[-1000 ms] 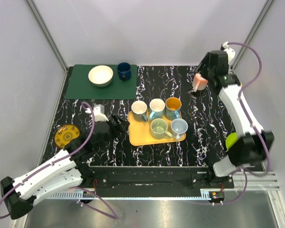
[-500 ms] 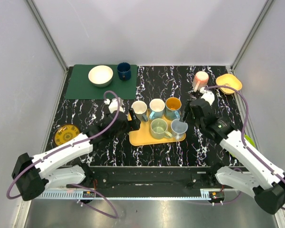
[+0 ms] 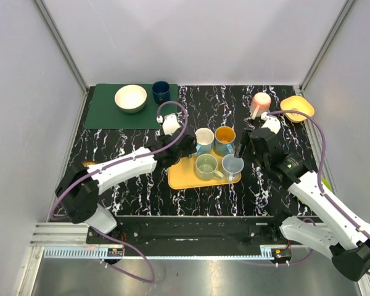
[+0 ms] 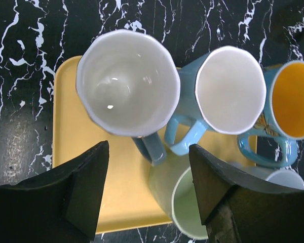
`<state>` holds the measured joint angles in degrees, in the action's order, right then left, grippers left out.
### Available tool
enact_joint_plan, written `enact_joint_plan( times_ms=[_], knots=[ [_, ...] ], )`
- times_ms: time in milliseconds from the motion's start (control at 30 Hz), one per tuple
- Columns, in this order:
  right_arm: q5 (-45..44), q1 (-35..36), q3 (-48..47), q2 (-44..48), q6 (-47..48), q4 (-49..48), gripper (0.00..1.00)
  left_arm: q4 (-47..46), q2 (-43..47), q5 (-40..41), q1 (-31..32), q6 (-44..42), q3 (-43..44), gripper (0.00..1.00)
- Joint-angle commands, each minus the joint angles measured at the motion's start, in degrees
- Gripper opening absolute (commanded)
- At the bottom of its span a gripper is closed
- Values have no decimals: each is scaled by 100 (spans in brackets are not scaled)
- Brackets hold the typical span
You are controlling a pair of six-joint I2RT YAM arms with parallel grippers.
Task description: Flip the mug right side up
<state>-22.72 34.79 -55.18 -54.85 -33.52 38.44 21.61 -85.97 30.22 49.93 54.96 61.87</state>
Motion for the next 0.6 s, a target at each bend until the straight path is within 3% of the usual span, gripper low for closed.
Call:
enact_joint_plan(
  times_ms=[0, 267, 567],
  knots=[
    [154, 28, -265, 211, 179, -187, 69, 624, -515, 476, 17, 549, 782, 67],
    [294, 20, -371, 405, 398, -222, 70, 1451, -1272, 679, -19, 1245, 1520, 63],
    [426, 28, -345, 598, 513, -275, 71, 1566, -1299, 661, -63, 1658, 1320, 61]
  ],
)
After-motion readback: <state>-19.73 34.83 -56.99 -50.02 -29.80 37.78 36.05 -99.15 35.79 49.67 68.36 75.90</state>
